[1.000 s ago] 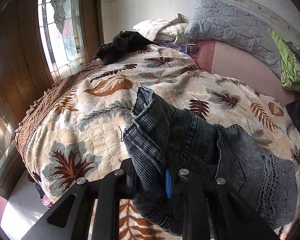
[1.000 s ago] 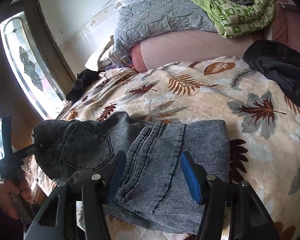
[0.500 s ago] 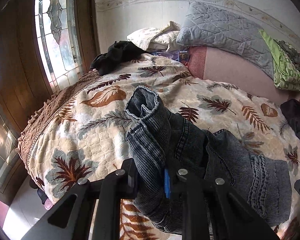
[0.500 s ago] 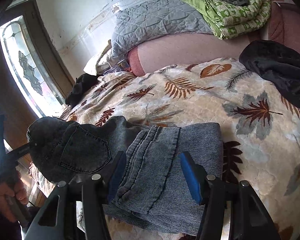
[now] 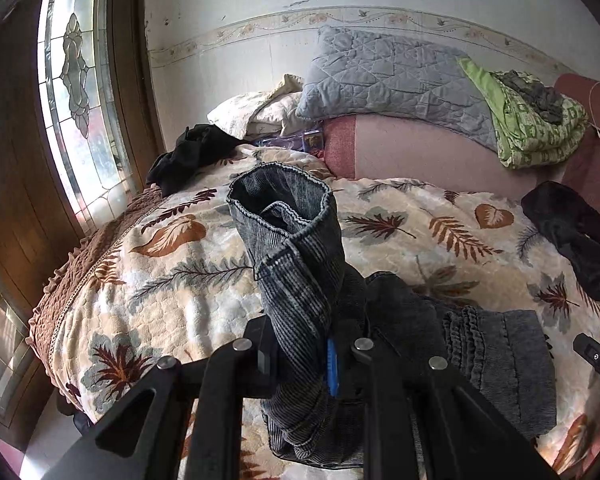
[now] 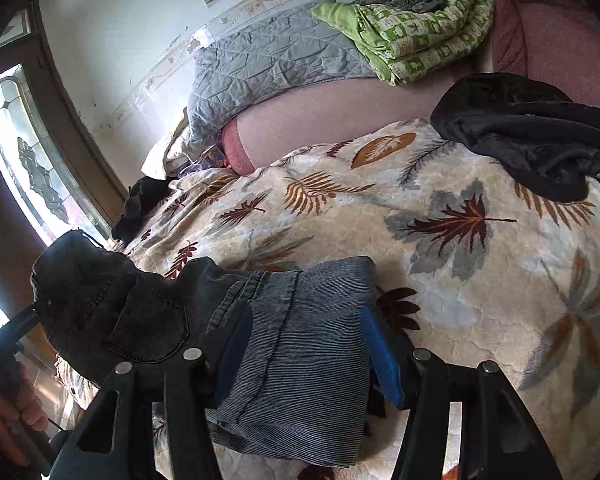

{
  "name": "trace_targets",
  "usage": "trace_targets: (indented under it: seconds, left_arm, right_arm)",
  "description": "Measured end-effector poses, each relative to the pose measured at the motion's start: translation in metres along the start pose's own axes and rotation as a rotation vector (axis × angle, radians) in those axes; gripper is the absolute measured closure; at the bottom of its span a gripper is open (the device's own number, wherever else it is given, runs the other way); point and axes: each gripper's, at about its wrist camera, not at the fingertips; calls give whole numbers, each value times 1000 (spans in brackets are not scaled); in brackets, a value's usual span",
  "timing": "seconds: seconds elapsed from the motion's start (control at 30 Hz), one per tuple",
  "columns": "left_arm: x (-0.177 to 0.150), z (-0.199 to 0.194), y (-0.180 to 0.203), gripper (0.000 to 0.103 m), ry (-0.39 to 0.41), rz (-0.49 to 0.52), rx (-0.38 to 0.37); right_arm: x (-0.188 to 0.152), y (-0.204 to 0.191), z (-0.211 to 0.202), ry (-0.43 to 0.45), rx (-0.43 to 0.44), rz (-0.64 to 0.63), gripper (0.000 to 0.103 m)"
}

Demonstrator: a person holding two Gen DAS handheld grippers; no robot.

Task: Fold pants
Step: 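Lift the folded edge of the jeans upward with the left gripper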

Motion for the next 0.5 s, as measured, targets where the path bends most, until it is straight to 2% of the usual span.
trace_targets:
  seconds: [0.27,0.5]
  left_arm:
    - [-9,-15,81,86,2,144,-135]
    - [-53,5,170,86,-87,292,-237]
  right_arm:
    - [4,29,-15,30,-25,48,43]
    - [7,58,-23,46,-58,124,43]
Point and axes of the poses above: each gripper's, at about its wrist camera, not at the fingertips, and z roughly the way its jaws point, y to its right, x to its top, and after that the axes turned 7 degrees about -x, right-handed
